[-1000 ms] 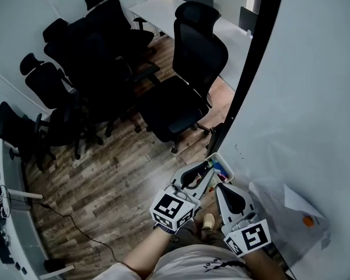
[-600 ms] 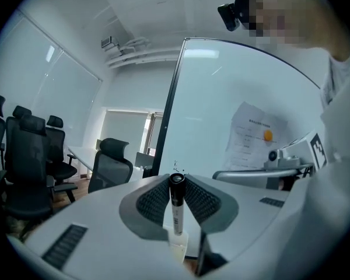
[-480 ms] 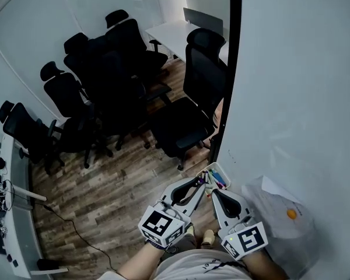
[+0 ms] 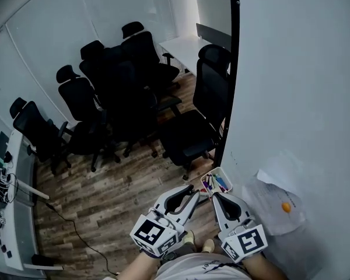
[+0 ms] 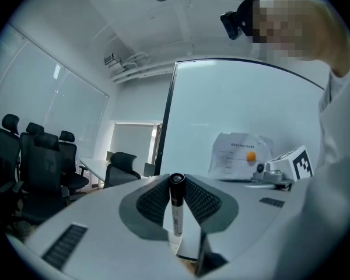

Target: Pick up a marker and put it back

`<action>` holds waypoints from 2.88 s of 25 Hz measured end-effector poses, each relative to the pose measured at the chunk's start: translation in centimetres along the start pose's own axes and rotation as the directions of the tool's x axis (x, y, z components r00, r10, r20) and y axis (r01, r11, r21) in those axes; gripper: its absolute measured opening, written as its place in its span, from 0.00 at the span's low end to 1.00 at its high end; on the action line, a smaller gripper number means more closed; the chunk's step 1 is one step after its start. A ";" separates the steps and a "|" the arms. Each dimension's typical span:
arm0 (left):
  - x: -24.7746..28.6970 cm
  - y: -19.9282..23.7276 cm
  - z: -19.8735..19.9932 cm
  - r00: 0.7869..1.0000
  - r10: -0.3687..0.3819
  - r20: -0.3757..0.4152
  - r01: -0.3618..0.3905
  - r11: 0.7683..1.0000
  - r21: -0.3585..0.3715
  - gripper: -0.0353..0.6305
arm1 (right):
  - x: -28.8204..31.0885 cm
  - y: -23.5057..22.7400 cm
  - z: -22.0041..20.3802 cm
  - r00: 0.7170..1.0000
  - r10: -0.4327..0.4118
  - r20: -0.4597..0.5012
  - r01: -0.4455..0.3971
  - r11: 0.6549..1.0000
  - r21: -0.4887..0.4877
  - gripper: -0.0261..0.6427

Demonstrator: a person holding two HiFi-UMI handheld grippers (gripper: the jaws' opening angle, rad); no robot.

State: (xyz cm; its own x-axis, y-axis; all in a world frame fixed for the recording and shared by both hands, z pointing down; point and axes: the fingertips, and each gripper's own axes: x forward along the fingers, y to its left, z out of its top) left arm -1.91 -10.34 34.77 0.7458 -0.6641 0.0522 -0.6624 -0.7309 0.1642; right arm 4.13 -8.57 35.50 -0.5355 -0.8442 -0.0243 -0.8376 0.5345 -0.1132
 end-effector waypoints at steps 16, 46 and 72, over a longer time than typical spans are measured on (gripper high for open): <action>-2.0 -1.0 1.6 0.999 0.013 0.049 -0.013 1.000 -0.003 0.18 | -0.3 1.2 1.9 0.999 0.033 0.041 -0.033 0.999 -0.009 0.06; 0.5 1.1 0.3 0.999 -0.010 0.031 0.011 0.999 -0.031 0.18 | 0.7 -0.6 0.8 0.999 -0.034 0.011 0.034 0.999 -0.008 0.06; 11.7 5.1 -16.7 0.968 -0.157 -0.197 0.164 0.986 0.017 0.18 | 4.7 -5.9 -6.7 0.968 -0.216 -0.131 0.224 0.973 0.052 0.06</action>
State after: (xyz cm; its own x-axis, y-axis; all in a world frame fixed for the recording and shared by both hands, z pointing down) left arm 4.59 -19.19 52.70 0.8398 -0.4967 0.2191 -0.5325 -0.8323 0.1542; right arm 5.82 -15.42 42.73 -0.3518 -0.9269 0.1306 -0.9294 0.3292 -0.1670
